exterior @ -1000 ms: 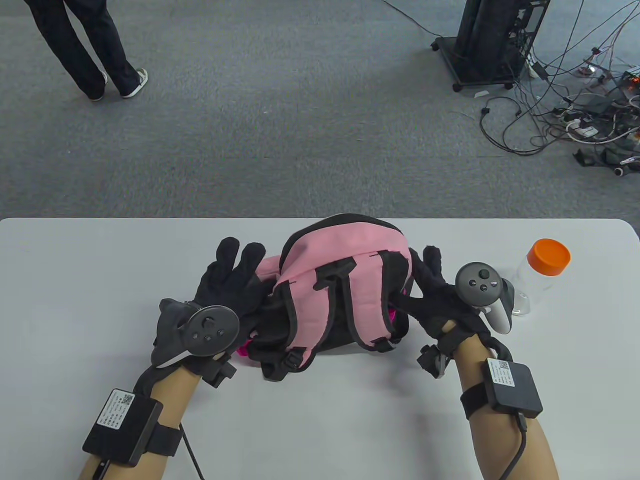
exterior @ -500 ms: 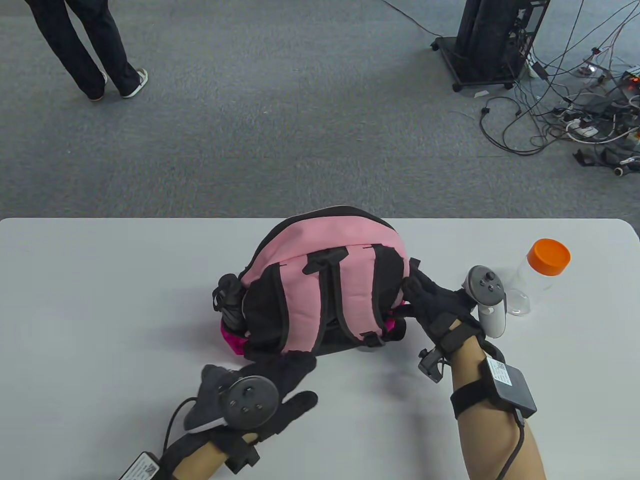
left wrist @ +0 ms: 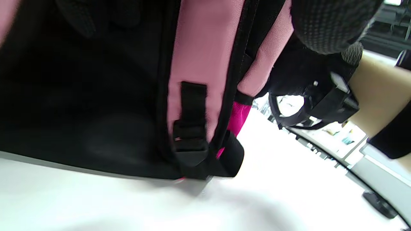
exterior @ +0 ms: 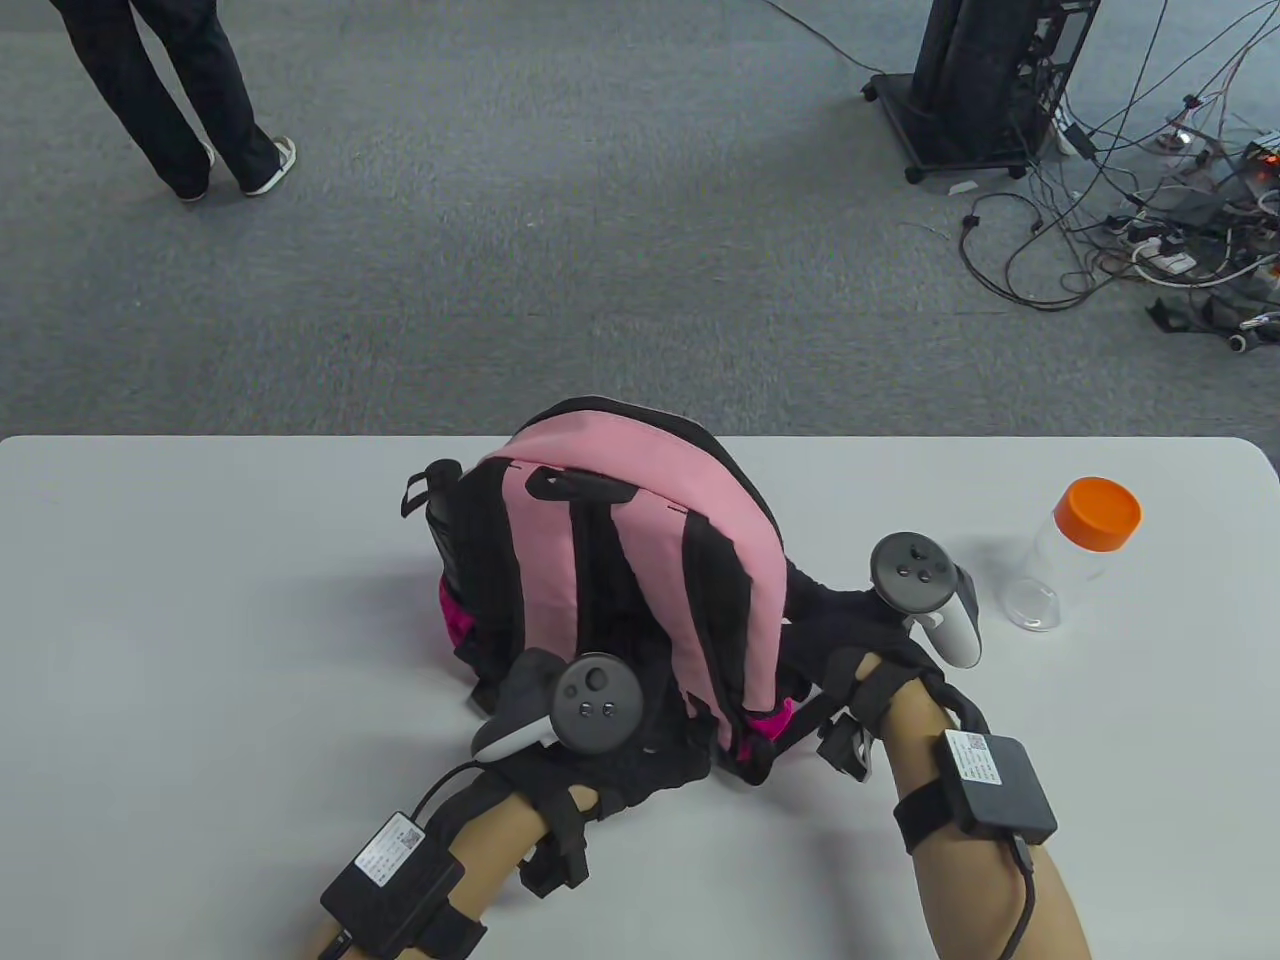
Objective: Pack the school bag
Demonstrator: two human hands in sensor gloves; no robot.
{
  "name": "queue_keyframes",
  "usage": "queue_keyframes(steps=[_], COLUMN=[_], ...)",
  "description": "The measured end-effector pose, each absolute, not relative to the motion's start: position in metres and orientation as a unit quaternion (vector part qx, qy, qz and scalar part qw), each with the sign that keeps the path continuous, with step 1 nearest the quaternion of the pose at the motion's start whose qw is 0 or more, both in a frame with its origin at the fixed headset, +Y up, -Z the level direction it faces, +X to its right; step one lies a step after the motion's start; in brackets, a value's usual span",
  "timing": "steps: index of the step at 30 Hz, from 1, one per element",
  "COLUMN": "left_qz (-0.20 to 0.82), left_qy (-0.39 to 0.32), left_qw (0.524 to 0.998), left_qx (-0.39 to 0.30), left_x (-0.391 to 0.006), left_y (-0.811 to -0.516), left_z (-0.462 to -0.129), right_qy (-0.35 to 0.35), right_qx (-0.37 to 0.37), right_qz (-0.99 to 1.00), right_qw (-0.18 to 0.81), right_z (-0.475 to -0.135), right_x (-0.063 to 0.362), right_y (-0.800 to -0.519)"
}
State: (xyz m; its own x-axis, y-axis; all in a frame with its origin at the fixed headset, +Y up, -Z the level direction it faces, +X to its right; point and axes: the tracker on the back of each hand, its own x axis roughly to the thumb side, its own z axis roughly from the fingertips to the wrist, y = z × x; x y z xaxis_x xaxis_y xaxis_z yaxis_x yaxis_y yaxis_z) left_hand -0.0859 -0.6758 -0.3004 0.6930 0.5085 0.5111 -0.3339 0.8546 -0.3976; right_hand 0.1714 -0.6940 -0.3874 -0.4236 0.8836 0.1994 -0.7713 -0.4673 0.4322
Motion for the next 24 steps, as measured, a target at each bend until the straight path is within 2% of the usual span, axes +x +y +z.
queue_keyframes(steps=[3,6,8,11,13,17,20,22,24], left_qz=[0.234,0.300,0.320,0.280,0.313,0.325,0.278,0.268,0.310], left_qy=[-0.314,-0.289,-0.268,-0.242,-0.218,-0.202,-0.226,-0.219,-0.192], left_qw=[0.911,0.900,0.901,0.922,0.918,0.923,0.933,0.938,0.931], left_qx=[-0.129,-0.126,-0.115,-0.113,-0.110,-0.041,-0.020,-0.002,0.031], left_x=[-0.100,-0.114,-0.120,-0.127,-0.134,-0.139,-0.137,-0.138,-0.151], left_y=[-0.674,-0.667,-0.664,-0.665,-0.671,-0.672,-0.667,-0.667,-0.671], left_z=[-0.314,-0.336,-0.348,-0.362,-0.366,-0.366,-0.367,-0.364,-0.363], right_qy=[0.127,0.120,0.090,0.027,-0.016,-0.068,-0.077,-0.061,-0.055], right_qx=[0.218,0.247,0.266,0.252,0.243,0.225,0.225,0.218,0.201], right_qz=[0.857,0.875,0.901,0.929,0.936,0.941,0.958,0.961,0.963], right_qw=[0.450,0.397,0.331,0.269,0.253,0.243,0.161,0.157,0.170], right_z=[-0.385,-0.379,-0.371,-0.361,-0.357,-0.353,-0.345,-0.346,-0.352], right_x=[0.157,0.136,0.117,0.099,0.094,0.092,0.086,0.090,0.103], right_y=[-0.688,-0.676,-0.663,-0.653,-0.652,-0.653,-0.649,-0.646,-0.644])
